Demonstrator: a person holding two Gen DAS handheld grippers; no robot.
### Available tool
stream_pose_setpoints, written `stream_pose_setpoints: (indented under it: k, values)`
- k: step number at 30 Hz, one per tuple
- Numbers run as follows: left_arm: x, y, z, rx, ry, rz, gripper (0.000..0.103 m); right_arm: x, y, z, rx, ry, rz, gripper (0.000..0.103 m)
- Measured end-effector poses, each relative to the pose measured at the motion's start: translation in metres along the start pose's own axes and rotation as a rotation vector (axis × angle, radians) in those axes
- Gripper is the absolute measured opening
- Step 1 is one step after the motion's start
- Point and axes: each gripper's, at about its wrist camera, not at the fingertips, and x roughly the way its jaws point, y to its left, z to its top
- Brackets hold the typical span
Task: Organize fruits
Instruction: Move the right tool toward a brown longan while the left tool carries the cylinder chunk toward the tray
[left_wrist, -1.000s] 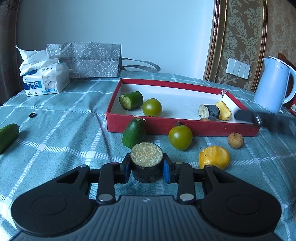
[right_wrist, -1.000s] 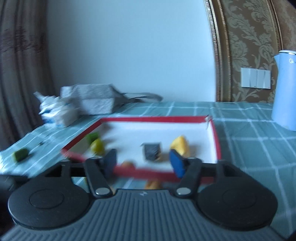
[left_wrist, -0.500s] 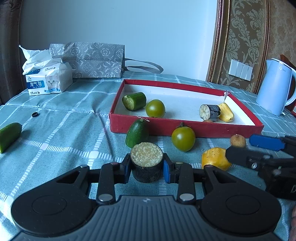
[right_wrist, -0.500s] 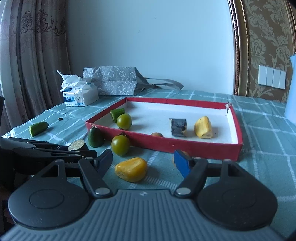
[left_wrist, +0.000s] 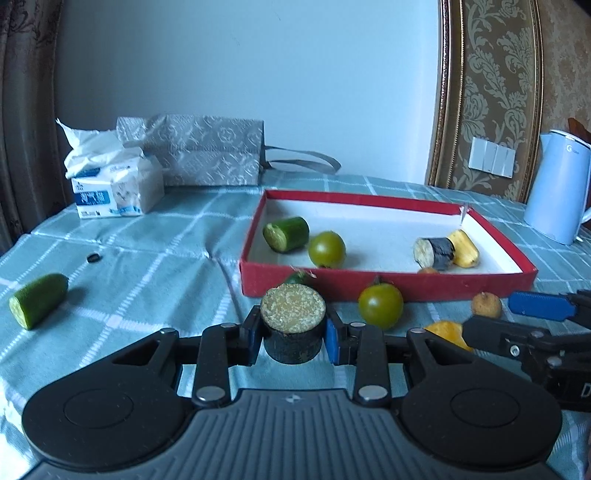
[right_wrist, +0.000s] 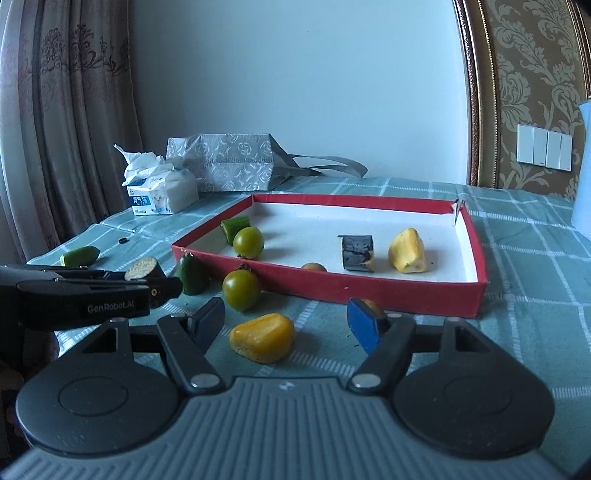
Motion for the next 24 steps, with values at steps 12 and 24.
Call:
stream_pose_setpoints:
  k: [12,24]
  values:
    - [0.007,-0.017,0.023,0.069,-0.020,0.052,0.032,-0.005,-0.016,0.003,0.059,-0.021,-0.019,0.071]
    - [0.024,-0.032,0.047,0.097,-0.035,0.066,0.032,-0.015,-0.046,0.010,0.160,-0.070,-0.096,0.081]
